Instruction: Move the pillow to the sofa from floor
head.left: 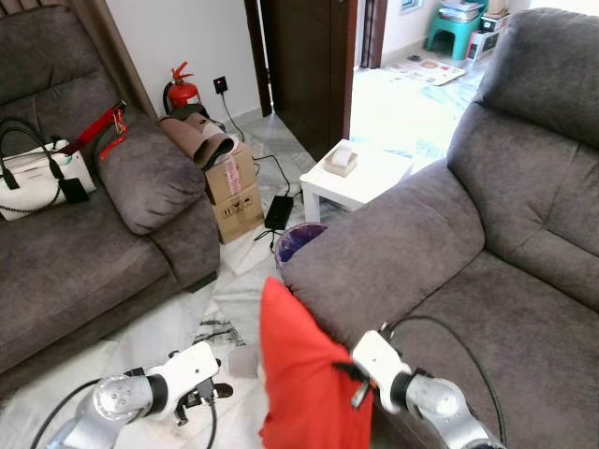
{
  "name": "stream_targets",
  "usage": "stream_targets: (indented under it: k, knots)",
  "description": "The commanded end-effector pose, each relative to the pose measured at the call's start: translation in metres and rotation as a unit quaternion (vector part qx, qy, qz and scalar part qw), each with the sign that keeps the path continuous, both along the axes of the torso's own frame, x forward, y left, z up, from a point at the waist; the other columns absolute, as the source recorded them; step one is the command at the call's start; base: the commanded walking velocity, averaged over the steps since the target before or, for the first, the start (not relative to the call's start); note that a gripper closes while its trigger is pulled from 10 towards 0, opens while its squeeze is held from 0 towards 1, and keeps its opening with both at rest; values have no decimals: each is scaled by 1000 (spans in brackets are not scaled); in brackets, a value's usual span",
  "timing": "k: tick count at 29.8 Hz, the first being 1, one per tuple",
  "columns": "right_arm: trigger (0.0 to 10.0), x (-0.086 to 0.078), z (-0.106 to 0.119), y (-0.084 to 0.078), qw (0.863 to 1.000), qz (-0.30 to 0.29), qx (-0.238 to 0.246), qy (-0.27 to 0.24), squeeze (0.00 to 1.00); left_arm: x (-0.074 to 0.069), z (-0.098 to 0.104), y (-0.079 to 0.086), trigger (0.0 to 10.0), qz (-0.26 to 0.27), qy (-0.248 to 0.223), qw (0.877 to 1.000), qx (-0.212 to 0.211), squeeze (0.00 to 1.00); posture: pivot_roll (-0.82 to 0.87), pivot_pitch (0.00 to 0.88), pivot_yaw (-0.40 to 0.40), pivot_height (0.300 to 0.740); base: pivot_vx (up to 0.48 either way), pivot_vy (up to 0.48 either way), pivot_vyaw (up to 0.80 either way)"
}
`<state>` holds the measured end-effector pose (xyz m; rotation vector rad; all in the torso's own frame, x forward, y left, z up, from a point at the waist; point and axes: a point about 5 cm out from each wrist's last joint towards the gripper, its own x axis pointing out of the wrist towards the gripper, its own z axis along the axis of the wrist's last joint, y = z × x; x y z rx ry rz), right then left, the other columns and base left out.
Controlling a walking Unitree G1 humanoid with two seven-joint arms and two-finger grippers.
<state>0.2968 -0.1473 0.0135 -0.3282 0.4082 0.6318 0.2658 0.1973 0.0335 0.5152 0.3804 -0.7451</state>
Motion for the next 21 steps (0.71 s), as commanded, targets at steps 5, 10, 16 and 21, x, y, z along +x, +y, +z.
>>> stream_targets:
  k: [5,10,16,21]
  knots:
    - [10000,10,9,-13,974,-185,125,-27,0,1,5,-4,10000,108,-35,990,-85,0,105,126,86,740,0,0,0]
    - [10000,1,1,-5,970,-191,147,-17,0,0,3,-4,10000,187,-45,971,-145,0,99,126,87,740,0,0,0]
    - [10000,1,-1,-2,969,-194,151,-10,0,-4,-7,2,10000,258,-27,949,-181,0,102,126,86,740,0,0,0]
    - [10000,4,2,0,968,-192,159,-15,0,-8,-9,3,10000,267,-23,946,-184,0,102,129,85,740,0,0,0]
